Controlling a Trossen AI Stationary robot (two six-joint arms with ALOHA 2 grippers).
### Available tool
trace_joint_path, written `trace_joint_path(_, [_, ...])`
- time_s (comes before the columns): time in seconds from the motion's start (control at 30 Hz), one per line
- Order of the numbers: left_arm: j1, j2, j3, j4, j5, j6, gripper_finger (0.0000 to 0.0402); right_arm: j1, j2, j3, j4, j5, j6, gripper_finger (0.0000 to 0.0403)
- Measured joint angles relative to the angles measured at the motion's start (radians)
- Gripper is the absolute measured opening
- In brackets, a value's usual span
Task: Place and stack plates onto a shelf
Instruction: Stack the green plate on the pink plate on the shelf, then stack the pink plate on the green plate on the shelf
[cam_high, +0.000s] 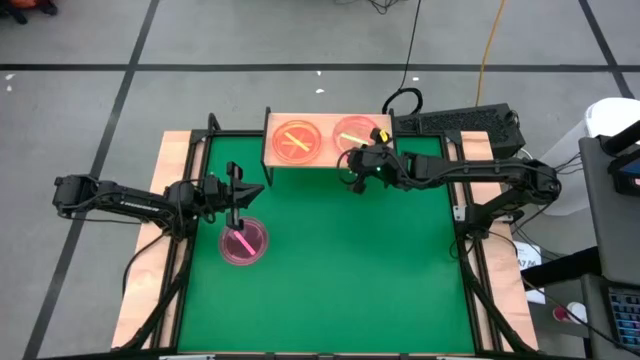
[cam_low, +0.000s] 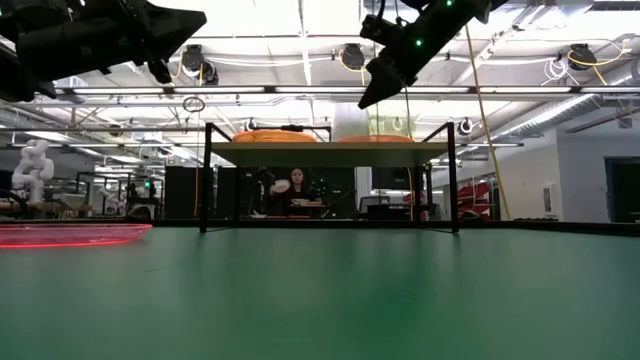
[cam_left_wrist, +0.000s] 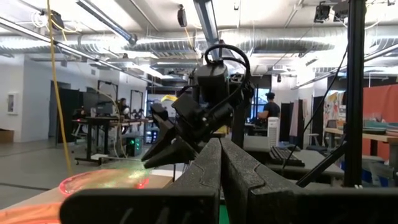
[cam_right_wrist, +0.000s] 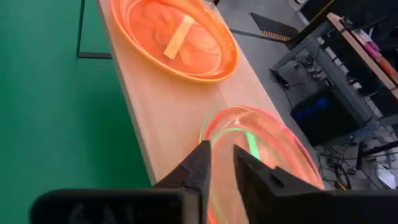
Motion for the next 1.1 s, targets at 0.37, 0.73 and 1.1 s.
trace_joint_path(0.37, [-0.002, 0.000, 0.000, -0.034, 0.043, -0.038, 0.0004, 0.063, -0.042, -0.010, -0.028, 0.003, 0.040, 0.0130])
trace_joint_path(0.73, [-0.147, 0.021, 0.335, -0.901, -0.145, 0.099, 0.0004, 0.360, -0.216, -0.010, -0.389, -0.002, 0.449, 0.0132])
trace_joint_path(1.1, [-0.296, 0.195, 0.570, -1.484, -0.261, 0.016, 0.0004, 0.683, -0.264, -0.124, -0.316, 0.092, 0.587, 0.0132])
